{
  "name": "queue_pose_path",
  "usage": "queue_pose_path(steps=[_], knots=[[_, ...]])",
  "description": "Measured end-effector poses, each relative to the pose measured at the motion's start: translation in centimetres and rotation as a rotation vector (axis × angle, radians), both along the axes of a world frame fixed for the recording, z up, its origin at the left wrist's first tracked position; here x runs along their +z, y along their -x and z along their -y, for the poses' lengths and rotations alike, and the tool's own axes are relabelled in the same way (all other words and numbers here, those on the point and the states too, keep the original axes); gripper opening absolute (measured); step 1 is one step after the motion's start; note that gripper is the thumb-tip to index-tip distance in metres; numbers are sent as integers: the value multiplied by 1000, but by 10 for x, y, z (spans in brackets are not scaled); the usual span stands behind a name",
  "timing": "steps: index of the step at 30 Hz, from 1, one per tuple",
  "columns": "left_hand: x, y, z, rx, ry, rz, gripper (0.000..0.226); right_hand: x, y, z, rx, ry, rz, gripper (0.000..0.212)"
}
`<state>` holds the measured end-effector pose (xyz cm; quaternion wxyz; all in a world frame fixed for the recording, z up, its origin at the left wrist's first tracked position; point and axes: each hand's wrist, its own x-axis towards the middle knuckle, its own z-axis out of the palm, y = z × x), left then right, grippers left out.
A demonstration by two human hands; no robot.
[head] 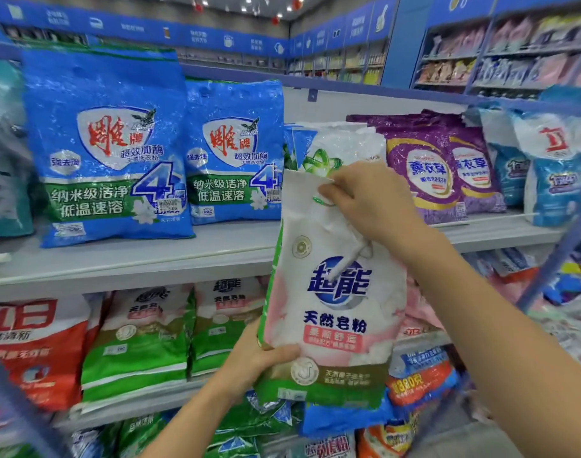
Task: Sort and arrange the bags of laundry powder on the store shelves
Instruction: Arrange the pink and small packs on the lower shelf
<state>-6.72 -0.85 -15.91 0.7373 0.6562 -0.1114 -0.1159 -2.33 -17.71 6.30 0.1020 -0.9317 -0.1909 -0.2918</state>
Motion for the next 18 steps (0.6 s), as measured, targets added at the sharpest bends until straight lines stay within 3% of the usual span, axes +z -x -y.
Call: queue_pose_path(steps=[5,9,12,15,18], knots=[[-12,5,10,12,79,-200,75,-38,-8,16,-186,35,-4,41],[-21,6,19,10,140,-334,69,-66,-2,29,-230,-33,11,23],[-29,7,25,-36,162,-415,62,-95,25,56,-63,-346,102,30],[-35,8,27,-75,161,-487,68,-152,65,94,-207,-801,150,24],[-42,15,31,-170,183,-565,68,-219,90,110,-348,-1371,-260,19]])
